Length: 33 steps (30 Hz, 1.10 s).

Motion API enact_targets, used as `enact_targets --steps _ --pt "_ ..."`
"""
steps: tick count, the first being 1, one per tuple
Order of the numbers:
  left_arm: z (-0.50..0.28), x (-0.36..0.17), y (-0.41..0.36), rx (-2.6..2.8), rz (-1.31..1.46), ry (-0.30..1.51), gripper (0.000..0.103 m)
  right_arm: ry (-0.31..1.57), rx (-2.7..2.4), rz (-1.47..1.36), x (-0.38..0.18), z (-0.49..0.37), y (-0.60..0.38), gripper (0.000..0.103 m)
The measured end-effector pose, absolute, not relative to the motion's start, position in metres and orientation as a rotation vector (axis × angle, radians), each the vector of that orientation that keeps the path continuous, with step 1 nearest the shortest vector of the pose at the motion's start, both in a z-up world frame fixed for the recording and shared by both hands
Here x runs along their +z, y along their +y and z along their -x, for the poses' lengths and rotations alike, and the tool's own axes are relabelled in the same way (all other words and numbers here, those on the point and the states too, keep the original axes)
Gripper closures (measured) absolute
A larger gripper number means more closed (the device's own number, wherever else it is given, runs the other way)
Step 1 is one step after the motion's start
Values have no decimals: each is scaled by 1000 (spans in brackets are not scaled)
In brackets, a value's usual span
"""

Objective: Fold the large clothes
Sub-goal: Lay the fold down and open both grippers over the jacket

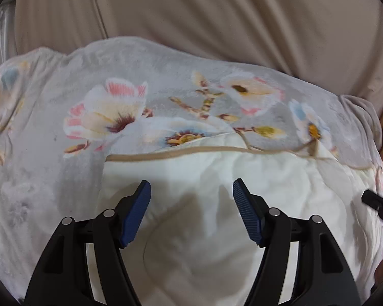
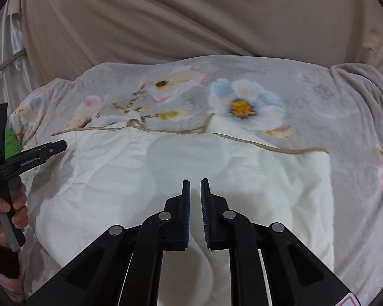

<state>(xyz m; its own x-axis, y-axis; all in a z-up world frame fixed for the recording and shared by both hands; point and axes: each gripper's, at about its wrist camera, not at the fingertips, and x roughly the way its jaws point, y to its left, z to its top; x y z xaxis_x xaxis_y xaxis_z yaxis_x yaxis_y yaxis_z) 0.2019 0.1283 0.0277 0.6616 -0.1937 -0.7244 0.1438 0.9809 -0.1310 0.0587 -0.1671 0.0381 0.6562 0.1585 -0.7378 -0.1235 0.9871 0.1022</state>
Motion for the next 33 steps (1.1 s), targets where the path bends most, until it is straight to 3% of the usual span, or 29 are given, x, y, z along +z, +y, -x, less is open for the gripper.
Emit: enact_targets --steps 3,9,15,18,22,28,33 --pt "-226 6 135 -145 86 870 38 887 173 -21 21 -89 -151 90" --pt "-242 -22 128 -110 23 881 33 973 164 -37 -25 -125 -155 103" --pt "-243 -28 125 -99 0 876 31 965 139 -26 -14 -120 -152 103" --pt "-242 -28 126 -100 3 876 31 909 212 -101 14 -99 -152 92" --pt "-241 -29 127 -92 -6 876 31 884 267 -35 28 -79 -127 92" --pt "-239 -27 122 -83 -14 875 31 939 250 66 -21 -85 -104 96" --pt "-223 -7 131 -138 32 857 31 893 229 -25 21 -69 -141 97"
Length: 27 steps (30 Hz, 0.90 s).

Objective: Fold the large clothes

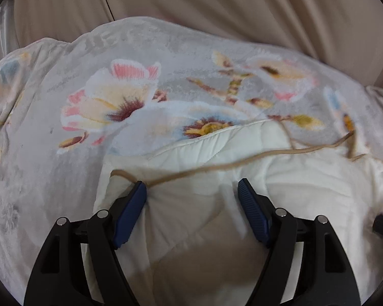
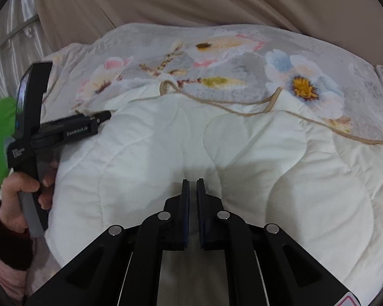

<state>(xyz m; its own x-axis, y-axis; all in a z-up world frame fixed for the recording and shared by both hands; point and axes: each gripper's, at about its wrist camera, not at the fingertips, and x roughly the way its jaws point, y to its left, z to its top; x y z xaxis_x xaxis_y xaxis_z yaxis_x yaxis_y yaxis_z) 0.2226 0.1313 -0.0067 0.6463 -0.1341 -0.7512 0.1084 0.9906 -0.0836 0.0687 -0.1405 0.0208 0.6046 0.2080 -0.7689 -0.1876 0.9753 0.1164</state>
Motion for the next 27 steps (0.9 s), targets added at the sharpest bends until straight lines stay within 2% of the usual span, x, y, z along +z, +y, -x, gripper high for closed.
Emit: enact_targets --steps 5,7,9,11,17,18,19,23,27 --pt "-208 2 140 -155 3 851 27 851 -18 -121 37 -45 -247 96" --pt "-213 -10 140 -143 -18 862 24 883 -109 -185 23 -47 -285 95" --pt "-216 -17 138 -126 -13 856 22 931 -113 -245 -2 -53 -310 103" --pt "-219 -20 135 -110 -24 852 20 960 -67 -299 -27 -62 -319 103" --pt "-213 -9 149 -114 35 868 21 942 -153 -183 -8 -57 -294 103" --pt "-205 -3 155 -120 62 860 21 920 -126 -181 2 -52 -287 92" --pt "-196 5 161 -123 83 849 21 894 -72 -180 14 -47 -273 91" --pt "-150 33 183 -127 112 801 13 860 136 -101 43 -36 -211 91" --pt "-116 29 205 -97 140 837 11 891 286 -16 42 -39 -145 91"
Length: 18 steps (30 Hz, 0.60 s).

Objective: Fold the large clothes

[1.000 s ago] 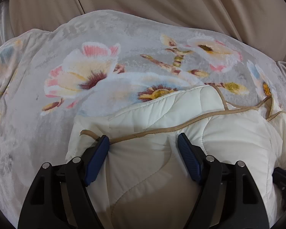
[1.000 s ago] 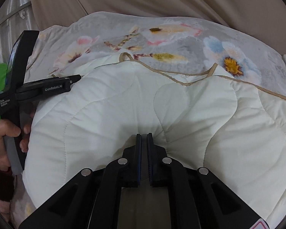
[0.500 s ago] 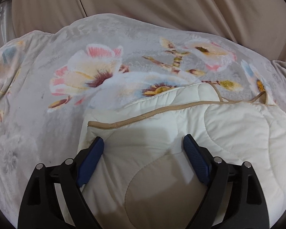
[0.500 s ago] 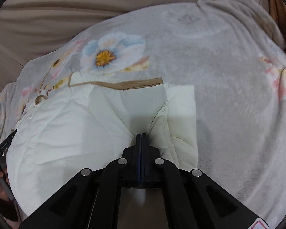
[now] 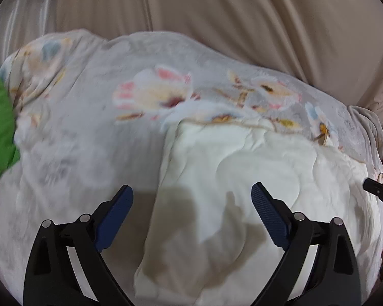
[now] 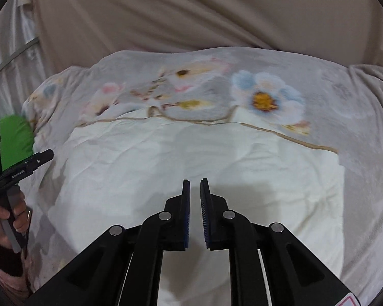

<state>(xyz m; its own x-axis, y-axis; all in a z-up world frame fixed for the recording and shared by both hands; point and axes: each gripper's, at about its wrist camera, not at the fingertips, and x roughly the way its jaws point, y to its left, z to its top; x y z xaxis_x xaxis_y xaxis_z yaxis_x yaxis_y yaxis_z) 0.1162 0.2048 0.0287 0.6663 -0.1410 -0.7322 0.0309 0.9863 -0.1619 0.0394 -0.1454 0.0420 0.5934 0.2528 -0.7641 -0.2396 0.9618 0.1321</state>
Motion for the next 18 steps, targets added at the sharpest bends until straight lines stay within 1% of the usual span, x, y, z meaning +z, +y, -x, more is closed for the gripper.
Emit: enact_targets --steps 4,7,9,11,15,18 --pt "-95 2 230 -68 253 914 11 952 324 17 18 -55 -111 91" --pt "-86 -17 238 -72 313 943 11 1011 327 12 -10 -63 -107 92" --pt "-86 -29 239 -98 358 962 10 1014 335 4 -22 -65 -106 93" --pt "-89 -37 241 -99 409 971 5 1007 342 -2 -27 -64 -108 94" --pt "-95 -38 235 -89 445 948 5 990 341 18 -30 -63 -105 94" --pt "-103 -38 227 -140 503 967 6 977 344 14 -32 -64 -104 94"
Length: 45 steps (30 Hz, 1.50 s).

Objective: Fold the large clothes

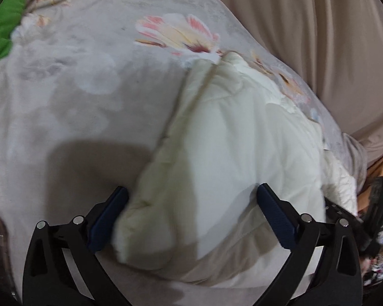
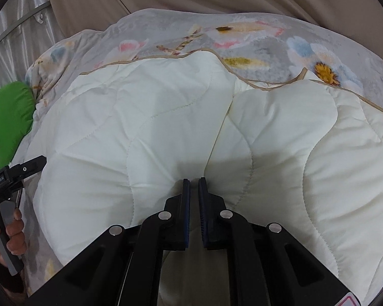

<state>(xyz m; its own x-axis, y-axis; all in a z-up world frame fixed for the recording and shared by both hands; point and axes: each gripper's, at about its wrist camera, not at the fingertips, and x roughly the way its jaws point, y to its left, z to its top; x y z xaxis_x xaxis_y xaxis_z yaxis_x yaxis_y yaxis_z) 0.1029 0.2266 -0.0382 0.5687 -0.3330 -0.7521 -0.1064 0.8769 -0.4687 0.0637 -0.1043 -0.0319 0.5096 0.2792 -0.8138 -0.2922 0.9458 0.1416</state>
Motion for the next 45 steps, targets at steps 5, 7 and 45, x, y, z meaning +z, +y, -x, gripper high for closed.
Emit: enact_targets --steps 5,7,45 --pt "-102 -9 209 -145 488 911 47 970 357 -12 -32 -65 -110 94" --pt "-97 16 199 -168 460 849 59 969 359 -18 -32 -64 -111 94" --pt "-59 84 -124 -783 -15 748 86 868 354 -456 -11 89 -264 97"
